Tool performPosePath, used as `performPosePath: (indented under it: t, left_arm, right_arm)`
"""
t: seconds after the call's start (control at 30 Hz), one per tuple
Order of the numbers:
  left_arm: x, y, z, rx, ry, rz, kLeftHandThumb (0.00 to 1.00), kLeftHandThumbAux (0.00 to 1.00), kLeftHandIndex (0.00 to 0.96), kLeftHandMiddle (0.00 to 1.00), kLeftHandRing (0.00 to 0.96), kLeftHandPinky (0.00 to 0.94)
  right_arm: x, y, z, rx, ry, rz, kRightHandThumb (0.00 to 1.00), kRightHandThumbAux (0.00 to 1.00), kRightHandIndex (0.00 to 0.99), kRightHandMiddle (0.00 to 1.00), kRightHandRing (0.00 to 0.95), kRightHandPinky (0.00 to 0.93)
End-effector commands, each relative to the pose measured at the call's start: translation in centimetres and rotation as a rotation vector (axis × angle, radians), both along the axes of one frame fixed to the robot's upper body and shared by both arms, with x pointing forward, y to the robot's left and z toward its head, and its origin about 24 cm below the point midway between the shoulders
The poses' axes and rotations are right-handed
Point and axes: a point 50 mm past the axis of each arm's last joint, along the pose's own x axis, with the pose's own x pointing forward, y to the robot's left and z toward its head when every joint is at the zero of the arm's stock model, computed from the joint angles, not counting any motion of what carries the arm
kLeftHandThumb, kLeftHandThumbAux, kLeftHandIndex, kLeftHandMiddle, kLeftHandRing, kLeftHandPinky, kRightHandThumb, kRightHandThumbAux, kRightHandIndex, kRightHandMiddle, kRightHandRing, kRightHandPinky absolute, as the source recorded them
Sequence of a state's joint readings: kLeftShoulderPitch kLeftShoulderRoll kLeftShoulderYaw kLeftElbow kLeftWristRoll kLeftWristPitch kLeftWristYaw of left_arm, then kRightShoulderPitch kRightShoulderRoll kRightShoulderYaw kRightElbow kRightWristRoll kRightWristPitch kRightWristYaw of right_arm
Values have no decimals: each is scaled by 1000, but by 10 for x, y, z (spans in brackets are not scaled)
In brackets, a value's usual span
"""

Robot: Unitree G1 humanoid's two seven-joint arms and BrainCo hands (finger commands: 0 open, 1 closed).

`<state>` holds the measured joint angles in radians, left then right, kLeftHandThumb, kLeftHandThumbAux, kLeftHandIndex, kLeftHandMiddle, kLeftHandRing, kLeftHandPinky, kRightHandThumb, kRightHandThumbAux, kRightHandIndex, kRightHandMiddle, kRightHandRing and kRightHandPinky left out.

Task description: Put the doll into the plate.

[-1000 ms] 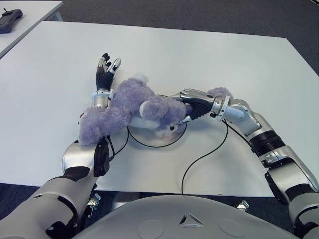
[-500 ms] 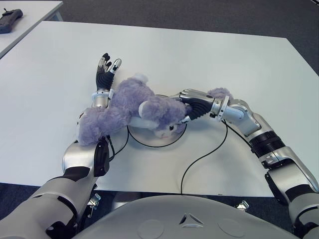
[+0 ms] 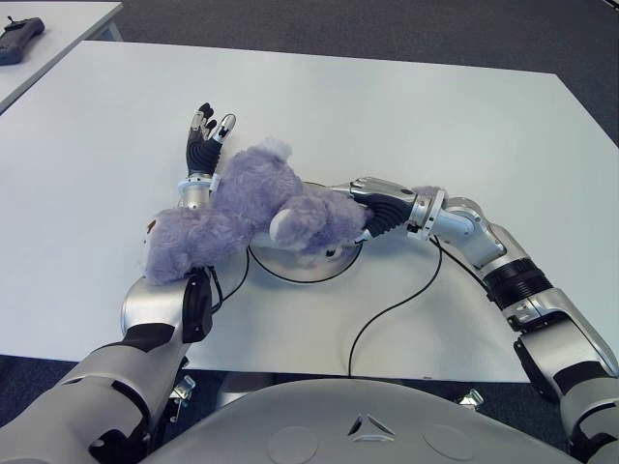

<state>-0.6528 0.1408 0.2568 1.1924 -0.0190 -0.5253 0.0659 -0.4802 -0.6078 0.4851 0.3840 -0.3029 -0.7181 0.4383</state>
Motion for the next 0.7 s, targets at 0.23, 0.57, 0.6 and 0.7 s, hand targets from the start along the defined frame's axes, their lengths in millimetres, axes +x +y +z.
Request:
performPosePath:
  t: [0.23,0.57,0.6,0.7]
  left_arm:
    - [-77,-16,-104,-105,490,2,0,504,0,57,7,0]
    - [-77,-16,-104,-105,493,9,0,492,0,56,2,0]
    - [-78,-15,-104,-105,493,9,0,491,0,56,1,0]
    - [-78,-15,-104,-108,490,8,0,490,0,57,2,0]
  right_arm:
    - [-15,-6,-22,96,171,-46,164,365,0,0,0,0]
    - [-9,-4,-7,279,161,-63,153,286,0,0,0,0]
    - [-7,-5,-5,309,157,-75,152,286,0,0,0,0]
    - [1,-7,2,442,139,-119,106,280,0,0,0,0]
